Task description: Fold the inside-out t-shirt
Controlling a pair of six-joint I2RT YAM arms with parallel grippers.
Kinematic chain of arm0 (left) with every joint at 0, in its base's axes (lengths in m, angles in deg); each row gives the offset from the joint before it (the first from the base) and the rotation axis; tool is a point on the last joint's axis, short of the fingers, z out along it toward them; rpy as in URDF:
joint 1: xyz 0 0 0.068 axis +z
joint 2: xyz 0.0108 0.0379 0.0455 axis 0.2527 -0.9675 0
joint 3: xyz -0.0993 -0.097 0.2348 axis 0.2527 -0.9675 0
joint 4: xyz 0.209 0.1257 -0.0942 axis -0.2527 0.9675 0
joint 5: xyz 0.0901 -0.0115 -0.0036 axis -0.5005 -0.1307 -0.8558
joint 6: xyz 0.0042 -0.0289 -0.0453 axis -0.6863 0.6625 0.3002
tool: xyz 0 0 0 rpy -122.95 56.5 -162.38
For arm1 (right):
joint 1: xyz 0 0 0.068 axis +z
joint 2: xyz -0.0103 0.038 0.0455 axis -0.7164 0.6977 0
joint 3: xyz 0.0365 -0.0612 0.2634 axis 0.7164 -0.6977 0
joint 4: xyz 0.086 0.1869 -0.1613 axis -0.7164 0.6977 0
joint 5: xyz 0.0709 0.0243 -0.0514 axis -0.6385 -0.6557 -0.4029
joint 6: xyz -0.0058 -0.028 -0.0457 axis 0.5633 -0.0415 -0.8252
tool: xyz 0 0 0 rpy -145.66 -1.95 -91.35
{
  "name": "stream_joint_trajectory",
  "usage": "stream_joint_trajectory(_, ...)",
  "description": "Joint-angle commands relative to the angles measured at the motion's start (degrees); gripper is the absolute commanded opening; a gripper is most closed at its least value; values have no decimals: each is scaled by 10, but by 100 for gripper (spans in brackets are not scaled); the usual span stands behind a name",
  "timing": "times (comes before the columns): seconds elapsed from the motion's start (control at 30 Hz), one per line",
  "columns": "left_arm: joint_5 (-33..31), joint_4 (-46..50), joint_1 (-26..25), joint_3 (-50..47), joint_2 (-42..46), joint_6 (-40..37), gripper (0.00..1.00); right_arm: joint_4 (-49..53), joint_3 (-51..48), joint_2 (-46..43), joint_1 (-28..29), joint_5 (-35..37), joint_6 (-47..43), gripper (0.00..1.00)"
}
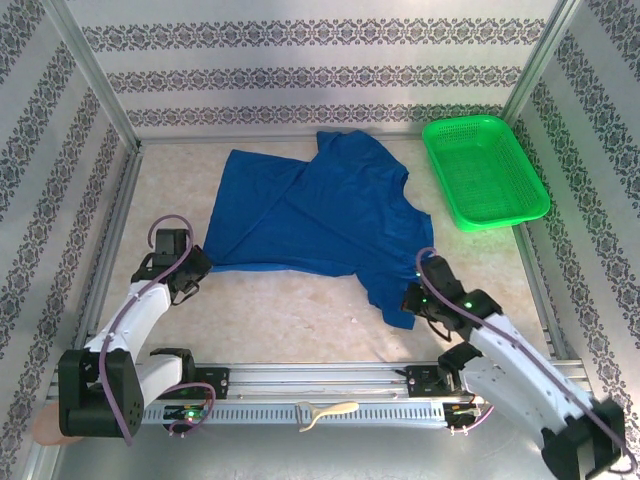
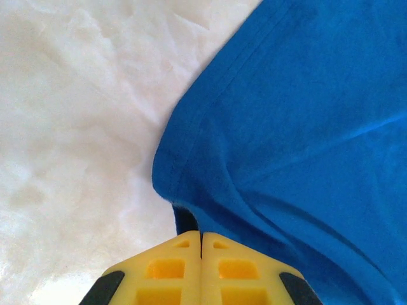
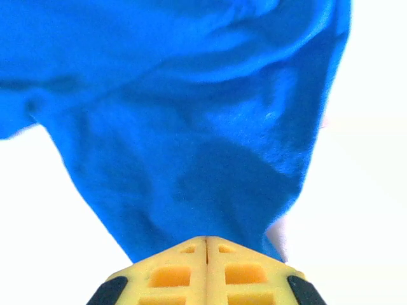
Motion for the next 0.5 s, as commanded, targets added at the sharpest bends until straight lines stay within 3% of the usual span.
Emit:
stream_joint_trajectory(0.0, -12, -4, 8, -20, 12, 14, 0, 73, 16, -53, -6, 9, 31, 0)
stream_joint_trajectory(0.1, 1, -10, 8, -34, 17, 20, 1, 74, 17, -48, -6, 0, 39, 0)
stream_joint_trajectory(0.13, 5, -10, 8, -39, 20, 21, 14, 65, 14, -36, -6, -10, 36, 0)
stream_joint_trajectory(0.23, -6, 1, 8, -45, 38, 23, 61, 34, 4, 14, 14, -26, 28, 36)
stream_joint_trajectory(0.3, -17, 9, 8, -41, 55, 22, 78, 23, 5, 46, 48, -9, 30, 48)
stream_joint_trajectory(0.33, -20, 13, 9, -38, 61, 20, 83, 20, 8, 64, 68, 5, 32, 52)
stream_joint_trajectory(0.47, -23, 24, 9, -14, 55, 2, 86, 8, 6, 110, 120, 36, 57, 62)
